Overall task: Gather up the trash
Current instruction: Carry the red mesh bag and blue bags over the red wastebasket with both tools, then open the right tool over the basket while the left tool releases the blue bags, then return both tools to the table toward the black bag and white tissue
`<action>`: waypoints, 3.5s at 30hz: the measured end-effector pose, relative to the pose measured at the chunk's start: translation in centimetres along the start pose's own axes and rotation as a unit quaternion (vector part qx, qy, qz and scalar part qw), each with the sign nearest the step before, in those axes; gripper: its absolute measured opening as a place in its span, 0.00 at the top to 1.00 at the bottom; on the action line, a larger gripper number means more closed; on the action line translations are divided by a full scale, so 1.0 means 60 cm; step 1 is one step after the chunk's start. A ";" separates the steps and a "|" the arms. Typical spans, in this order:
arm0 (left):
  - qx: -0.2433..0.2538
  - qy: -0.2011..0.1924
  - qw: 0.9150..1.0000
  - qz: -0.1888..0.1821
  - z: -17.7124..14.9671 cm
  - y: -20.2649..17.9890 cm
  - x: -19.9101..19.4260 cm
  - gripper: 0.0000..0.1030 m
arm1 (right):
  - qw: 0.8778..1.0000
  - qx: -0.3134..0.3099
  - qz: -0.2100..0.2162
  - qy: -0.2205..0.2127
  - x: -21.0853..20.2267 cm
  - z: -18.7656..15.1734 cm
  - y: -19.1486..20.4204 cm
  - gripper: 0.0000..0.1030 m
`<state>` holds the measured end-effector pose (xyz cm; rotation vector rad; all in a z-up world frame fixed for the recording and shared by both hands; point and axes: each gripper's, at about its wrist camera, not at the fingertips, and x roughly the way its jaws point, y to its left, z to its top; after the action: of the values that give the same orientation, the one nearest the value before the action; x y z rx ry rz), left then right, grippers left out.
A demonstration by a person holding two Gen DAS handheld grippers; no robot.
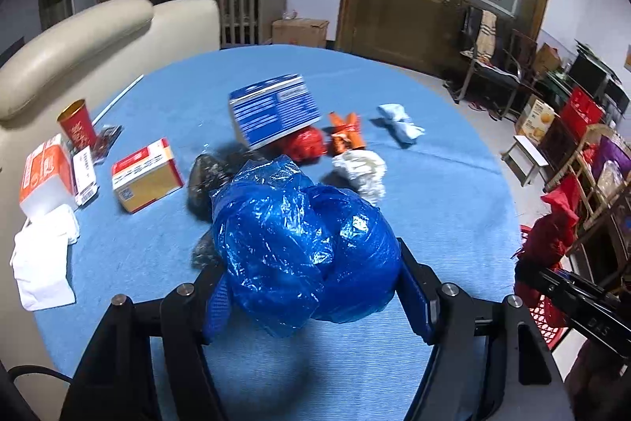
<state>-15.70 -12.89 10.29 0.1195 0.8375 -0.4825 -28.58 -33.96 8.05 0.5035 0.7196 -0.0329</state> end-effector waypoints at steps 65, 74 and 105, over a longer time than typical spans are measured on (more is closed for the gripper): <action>0.214 0.108 0.952 -0.191 -0.064 -0.454 0.109 0.07 | 0.928 0.303 -0.174 -0.132 -0.097 0.004 -0.544 0.14; 0.162 0.070 0.963 -0.203 -0.034 -0.352 0.062 0.05 | 0.922 0.277 -0.233 -0.140 -0.127 -0.005 -0.496 0.14; -0.103 -0.027 0.994 0.024 -0.036 0.156 0.024 0.05 | 0.992 -0.080 -0.094 -0.012 0.138 0.131 0.080 0.14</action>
<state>-12.09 -4.50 7.00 -0.0630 0.8255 -0.3511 -16.47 -32.14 9.83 0.2797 0.7384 -0.1563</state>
